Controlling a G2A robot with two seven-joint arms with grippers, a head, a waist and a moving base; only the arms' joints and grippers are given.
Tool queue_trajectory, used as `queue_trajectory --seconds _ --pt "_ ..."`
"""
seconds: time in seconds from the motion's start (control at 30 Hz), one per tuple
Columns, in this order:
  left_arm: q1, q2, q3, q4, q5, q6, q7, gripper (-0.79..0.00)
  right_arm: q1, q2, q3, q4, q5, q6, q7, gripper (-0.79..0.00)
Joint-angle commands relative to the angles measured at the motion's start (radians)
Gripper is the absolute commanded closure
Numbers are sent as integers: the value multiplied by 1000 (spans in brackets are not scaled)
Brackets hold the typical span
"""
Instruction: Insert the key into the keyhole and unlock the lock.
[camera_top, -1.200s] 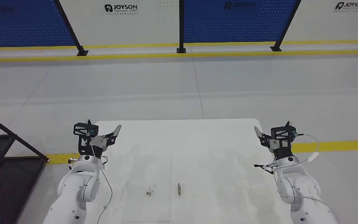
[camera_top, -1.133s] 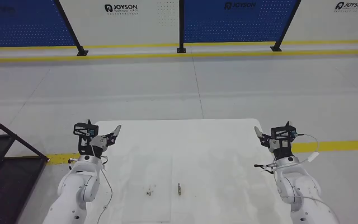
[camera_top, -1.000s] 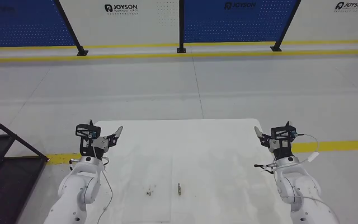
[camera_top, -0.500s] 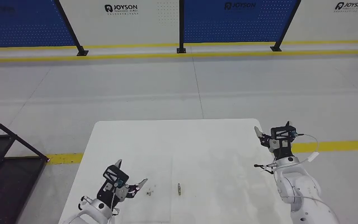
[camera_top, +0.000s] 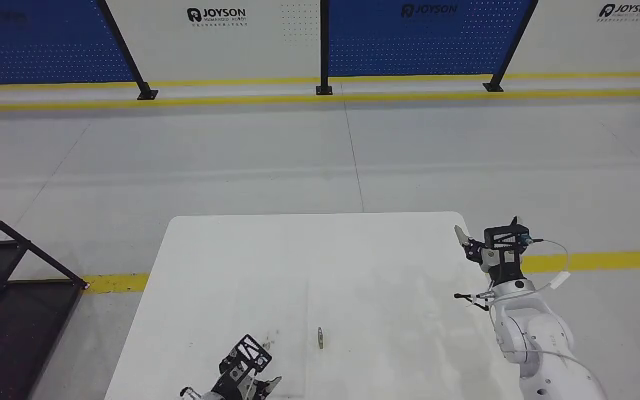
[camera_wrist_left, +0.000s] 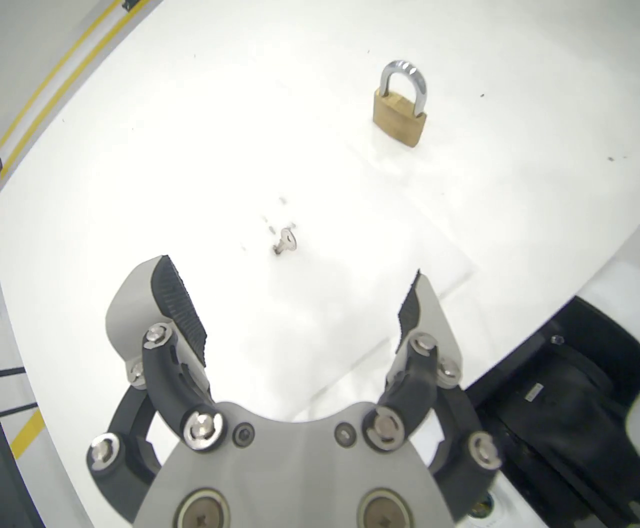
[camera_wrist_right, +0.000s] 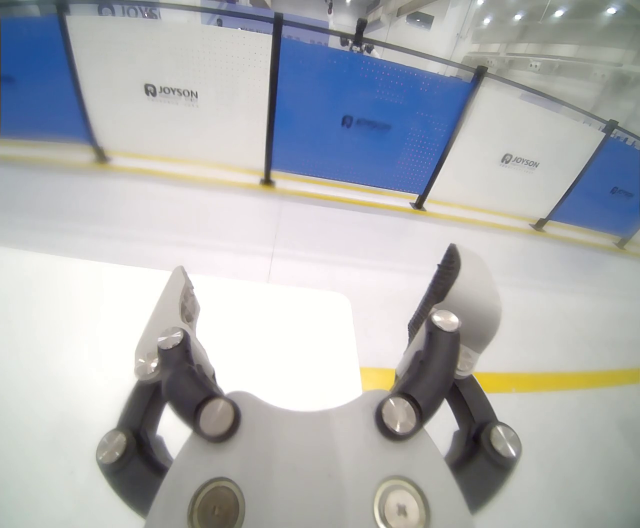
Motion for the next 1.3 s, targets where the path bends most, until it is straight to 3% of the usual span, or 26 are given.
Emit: queue_trajectory --seconds 0.0,0.1,0.37,0.47,0.5,0.87,0.97,1.03,1.13,1.27 --pt "-45 -7 27 31 -22 51 -41 -785 0 0 0 0 0 0 0 -785" --pt "-103 -15 54 65 -51 90 -80 -773 0 0 0 0 0 0 0 -785" --pt "-185 -25 105 124 -71 127 -112 -499 0 0 0 0 0 0 0 -785" --pt "-198 -27 121 136 -53 139 -117 -493 0 0 0 0 0 0 0 -785" --pt "-202 -28 125 139 -54 141 -118 -376 0 0 0 0 0 0 0 -785" --pt "-219 -30 144 163 -35 160 -132 -302 0 0 0 0 0 0 0 -785" --pt "-221 -30 144 165 -37 160 -133 -246 0 0 0 0 0 0 0 -785" --pt "-222 -30 144 165 -37 162 -133 -148 0 0 0 0 0 0 0 -785" --pt "-220 -29 143 163 -41 160 -128 -65 0 0 0 0 0 0 0 -785" --pt "-215 -28 136 156 -49 162 -118 -12 0 0 0 0 0 0 0 -785"
